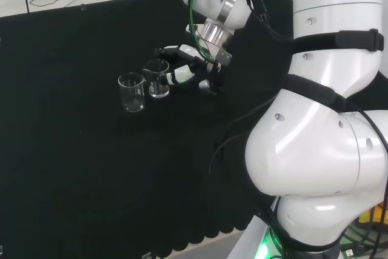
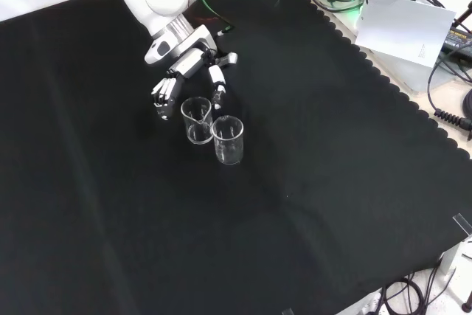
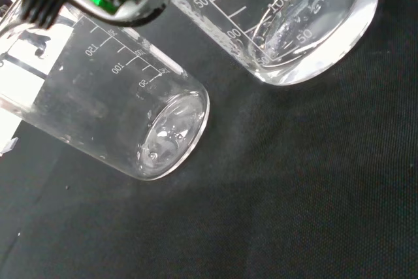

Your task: Pick up the beaker on the right.

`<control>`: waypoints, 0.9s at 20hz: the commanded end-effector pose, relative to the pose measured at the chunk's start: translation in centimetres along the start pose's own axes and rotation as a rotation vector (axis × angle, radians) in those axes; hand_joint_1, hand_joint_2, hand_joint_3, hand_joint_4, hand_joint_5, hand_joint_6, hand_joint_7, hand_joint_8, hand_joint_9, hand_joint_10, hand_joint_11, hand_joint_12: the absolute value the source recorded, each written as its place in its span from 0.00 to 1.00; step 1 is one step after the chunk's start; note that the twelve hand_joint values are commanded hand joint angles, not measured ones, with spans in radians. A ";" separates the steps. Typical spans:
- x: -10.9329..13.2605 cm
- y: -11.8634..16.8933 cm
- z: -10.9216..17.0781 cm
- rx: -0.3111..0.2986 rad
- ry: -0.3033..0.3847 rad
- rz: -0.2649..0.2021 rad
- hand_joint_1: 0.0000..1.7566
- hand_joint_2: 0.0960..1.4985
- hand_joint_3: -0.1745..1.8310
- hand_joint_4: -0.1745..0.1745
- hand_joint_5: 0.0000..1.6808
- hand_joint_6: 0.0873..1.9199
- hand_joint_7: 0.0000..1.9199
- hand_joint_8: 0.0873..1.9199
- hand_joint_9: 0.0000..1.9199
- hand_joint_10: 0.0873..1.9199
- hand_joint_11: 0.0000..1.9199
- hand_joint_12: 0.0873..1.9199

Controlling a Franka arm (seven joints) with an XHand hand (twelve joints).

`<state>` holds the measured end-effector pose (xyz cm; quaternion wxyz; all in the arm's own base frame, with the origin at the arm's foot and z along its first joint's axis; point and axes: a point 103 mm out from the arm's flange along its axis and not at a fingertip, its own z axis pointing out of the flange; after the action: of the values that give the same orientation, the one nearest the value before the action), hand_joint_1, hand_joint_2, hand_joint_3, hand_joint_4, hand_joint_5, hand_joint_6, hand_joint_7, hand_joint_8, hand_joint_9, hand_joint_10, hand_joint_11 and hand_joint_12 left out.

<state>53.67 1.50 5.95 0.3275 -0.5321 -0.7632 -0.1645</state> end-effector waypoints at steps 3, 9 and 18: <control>0.3 0.2 0.4 -0.029 0.001 -0.019 0.52 0.32 0.39 0.39 0.27 0.00 0.13 0.31 0.21 0.30 0.01 0.70; 0.4 0.8 1.1 -0.029 0.023 -0.024 0.53 0.32 0.39 0.39 0.28 0.00 0.15 0.31 0.22 0.30 0.02 0.70; 0.1 1.0 1.3 -0.048 0.055 -0.022 0.54 0.32 0.40 0.39 0.29 0.00 0.15 0.31 0.23 0.29 0.03 0.70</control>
<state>54.10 2.51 5.06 0.3310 -0.5303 -0.7560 -0.1944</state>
